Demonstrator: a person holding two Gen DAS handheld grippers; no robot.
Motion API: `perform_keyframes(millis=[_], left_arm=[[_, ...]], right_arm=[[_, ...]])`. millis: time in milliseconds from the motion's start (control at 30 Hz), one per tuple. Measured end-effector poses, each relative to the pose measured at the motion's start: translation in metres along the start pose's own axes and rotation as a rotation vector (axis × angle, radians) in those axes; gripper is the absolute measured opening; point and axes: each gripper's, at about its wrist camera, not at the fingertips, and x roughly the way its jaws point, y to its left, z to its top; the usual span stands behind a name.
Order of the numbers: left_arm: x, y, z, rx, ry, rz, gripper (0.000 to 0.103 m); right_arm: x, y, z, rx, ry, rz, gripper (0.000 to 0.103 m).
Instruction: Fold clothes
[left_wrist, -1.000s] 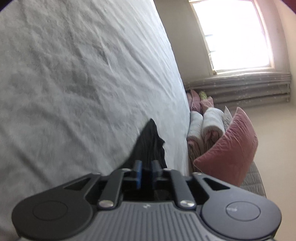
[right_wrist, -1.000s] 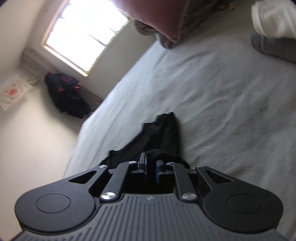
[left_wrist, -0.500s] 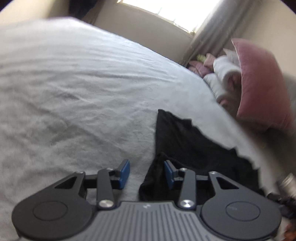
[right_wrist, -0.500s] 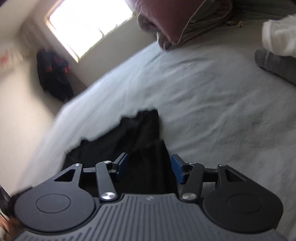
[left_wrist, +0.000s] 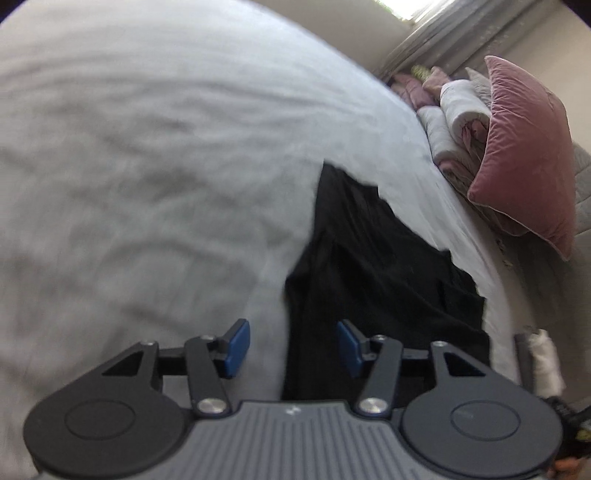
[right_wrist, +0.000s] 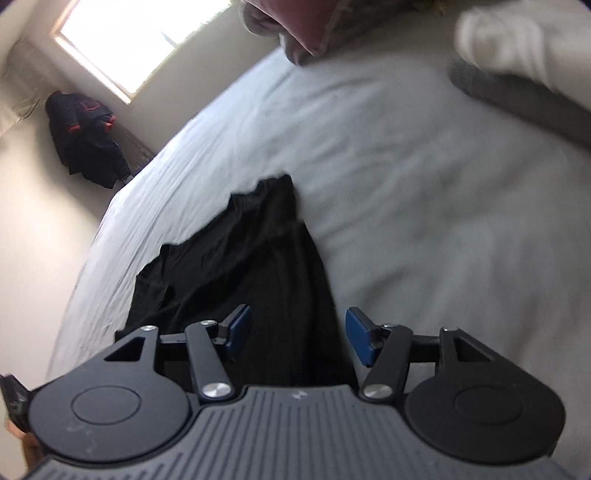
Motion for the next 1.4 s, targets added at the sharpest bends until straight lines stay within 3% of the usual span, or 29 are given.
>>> perform_keyframes(millis=[233, 333, 433, 533, 567, 633, 667, 700, 833, 1133, 1400], left_arm=[[-0.003, 0.019, -0.051, -0.155, 0.129, -0.22, 0.05], [0.002, 0.024, -0.077, -0.243, -0.032, -0.247, 0.048], [0.009, 0.024, -0.086, -0.332, -0.154, -0.264, 0.047], [0.016, 0.011, -0.089, -0.331, -0.25, -0.222, 0.04], [0.019, 0.005, -0.091, -0.328, -0.287, -0.189, 0.037], [0.025, -0.005, -0.096, -0.323, -0.341, -0.116, 0.011], [0.028, -0.008, -0.097, -0.326, -0.356, -0.077, 0.008], [0.029, -0.012, -0.098, -0.329, -0.371, -0.054, 0.007], [0.023, -0.031, -0.102, -0.34, -0.418, 0.021, 0.004], [0.002, -0.033, -0.079, -0.475, -0.396, 0.122, 0.004], [-0.032, -0.056, -0.096, -0.371, -0.419, 0.147, 0.004]], right_arm=[[-0.022, -0.011, -0.035, 0.151, 0.058, 0.135, 0.061], [-0.011, -0.009, -0.051, 0.166, 0.037, 0.139, 0.061], [0.0, -0.007, -0.06, 0.183, -0.061, 0.146, 0.061], [0.009, -0.002, -0.061, 0.19, -0.161, 0.147, 0.06], [0.013, 0.0, -0.061, 0.185, -0.189, 0.132, 0.054], [0.022, 0.005, -0.061, 0.173, -0.239, 0.087, 0.038], [0.026, 0.006, -0.062, 0.181, -0.256, 0.061, 0.019], [0.03, 0.006, -0.063, 0.195, -0.271, 0.036, 0.009], [0.028, 0.006, -0.064, 0.254, -0.312, 0.015, 0.008], [0.004, 0.018, -0.051, 0.278, -0.312, -0.042, 0.008], [-0.021, 0.03, -0.056, 0.24, -0.314, -0.039, 0.008]])
